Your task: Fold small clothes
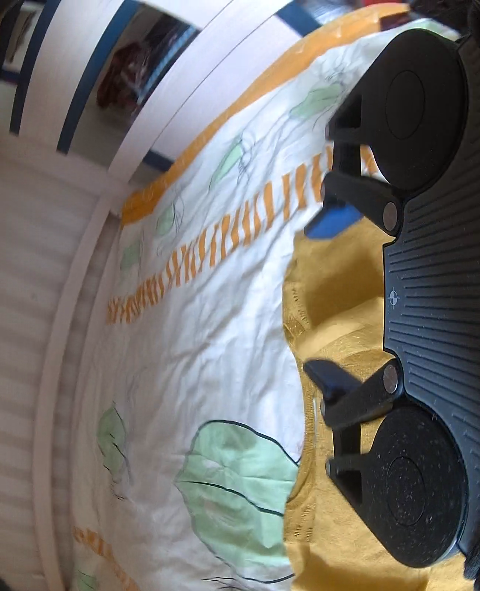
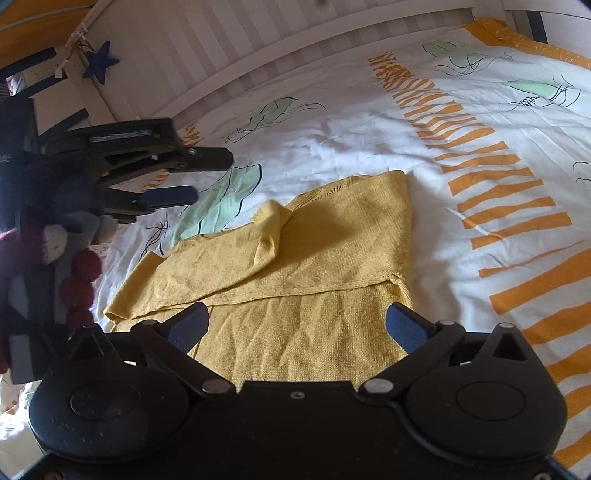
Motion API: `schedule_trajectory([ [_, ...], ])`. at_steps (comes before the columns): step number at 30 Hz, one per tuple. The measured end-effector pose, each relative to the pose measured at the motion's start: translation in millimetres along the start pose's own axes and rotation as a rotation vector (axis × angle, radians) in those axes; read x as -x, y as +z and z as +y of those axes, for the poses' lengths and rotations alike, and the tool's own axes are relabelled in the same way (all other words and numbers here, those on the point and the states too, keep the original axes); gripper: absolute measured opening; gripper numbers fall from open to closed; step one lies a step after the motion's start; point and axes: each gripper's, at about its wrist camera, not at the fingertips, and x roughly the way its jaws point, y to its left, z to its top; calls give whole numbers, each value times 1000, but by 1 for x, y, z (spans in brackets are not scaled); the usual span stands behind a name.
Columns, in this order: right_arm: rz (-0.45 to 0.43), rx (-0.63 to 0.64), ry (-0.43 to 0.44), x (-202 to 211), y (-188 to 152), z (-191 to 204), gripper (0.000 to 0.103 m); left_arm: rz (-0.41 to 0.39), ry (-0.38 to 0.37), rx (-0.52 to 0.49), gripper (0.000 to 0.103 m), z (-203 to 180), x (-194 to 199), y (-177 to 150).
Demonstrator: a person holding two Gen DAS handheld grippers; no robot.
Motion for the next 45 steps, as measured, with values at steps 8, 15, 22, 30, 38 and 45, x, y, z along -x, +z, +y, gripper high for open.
schedule_trajectory([
  [8, -27, 17, 6, 0, -2, 1, 103, -29, 131, -72, 77, 32, 55, -28],
  [15, -24, 48, 20, -7, -9, 6, 102, 41, 345, 33, 77, 110, 80, -70],
  [22, -7, 64, 27, -15, -12, 14, 102, 55, 402, 158, 77, 169, 88, -89],
  [30, -11, 39, 50, -34, 15, 13, 103, 97, 384, 177, 77, 198, 75, -101],
  [38, 18, 3, 12, -80, 44, 4, 102, 92, 362, 172, 85, 206, 71, -103],
  [45, 56, -34, -57, -105, 47, -3, 86, 122, 357, 150, 92, 205, 65, -100],
])
